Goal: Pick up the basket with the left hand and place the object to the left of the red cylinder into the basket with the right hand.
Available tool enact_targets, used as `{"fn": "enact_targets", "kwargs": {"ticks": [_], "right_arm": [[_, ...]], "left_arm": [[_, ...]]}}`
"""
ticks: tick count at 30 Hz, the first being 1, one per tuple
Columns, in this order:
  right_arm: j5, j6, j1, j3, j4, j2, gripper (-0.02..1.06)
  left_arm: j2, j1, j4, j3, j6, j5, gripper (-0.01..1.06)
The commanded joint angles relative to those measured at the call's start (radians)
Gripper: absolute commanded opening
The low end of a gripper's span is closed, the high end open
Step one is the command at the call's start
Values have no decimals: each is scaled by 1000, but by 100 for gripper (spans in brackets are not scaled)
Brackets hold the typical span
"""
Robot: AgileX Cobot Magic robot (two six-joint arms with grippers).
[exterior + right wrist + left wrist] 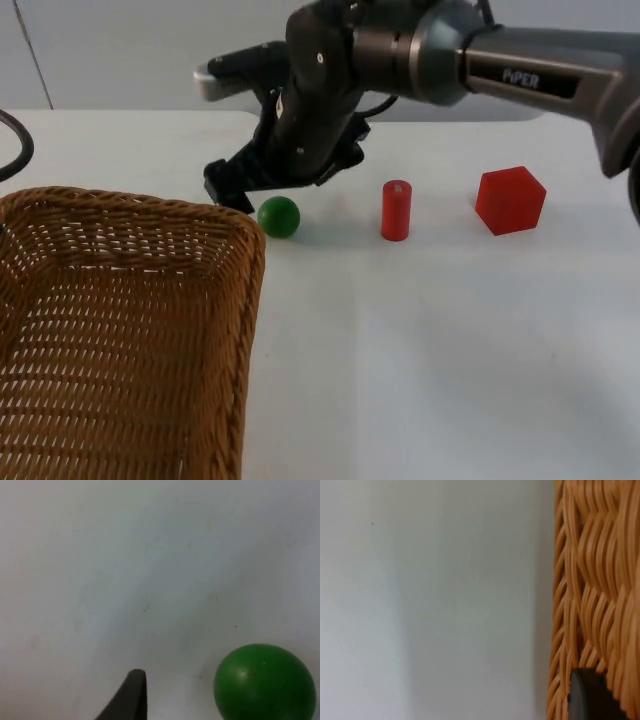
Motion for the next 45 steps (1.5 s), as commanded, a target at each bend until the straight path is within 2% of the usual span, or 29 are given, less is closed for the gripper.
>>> {"fn": "enact_targets", "kwargs": {"ticks": [1,7,10,11,12,14,15,17,19,25,30,45], "right_arm": [[-22,7,4,-4,-9,10,98],[-55,7,4,-4,-11,40,88],[-63,7,4,-4,-16,40,72],[-63,7,4,-4,-16,40,72],[-57,21,4,-4,-41,40,57],[-46,52,4,-4,-75,40,35],[-46,52,4,-4,-75,40,35],[-34,55,4,-4,-83,33,13],[-22,55,2,-4,-83,9,0],[23,49,2,-4,-89,-78,0],[167,17,2,-4,-108,-246,0],[385,-78,4,-2,-84,-439,0]], "left_arm": [[-14,4,-20,-1,3,5,0],[-14,4,-18,-1,11,3,0],[-14,4,-18,-1,11,3,0],[-14,4,-18,-1,11,3,0],[-14,4,-18,-1,11,3,0],[-14,4,-18,-1,11,3,0],[-14,4,-18,-1,11,3,0],[-14,4,-18,-1,13,3,0],[-14,4,-18,-1,14,0,0],[-14,4,-18,-1,14,-12,0],[-14,4,-20,-1,14,-12,0],[-14,4,-18,-1,14,-12,0]]}}
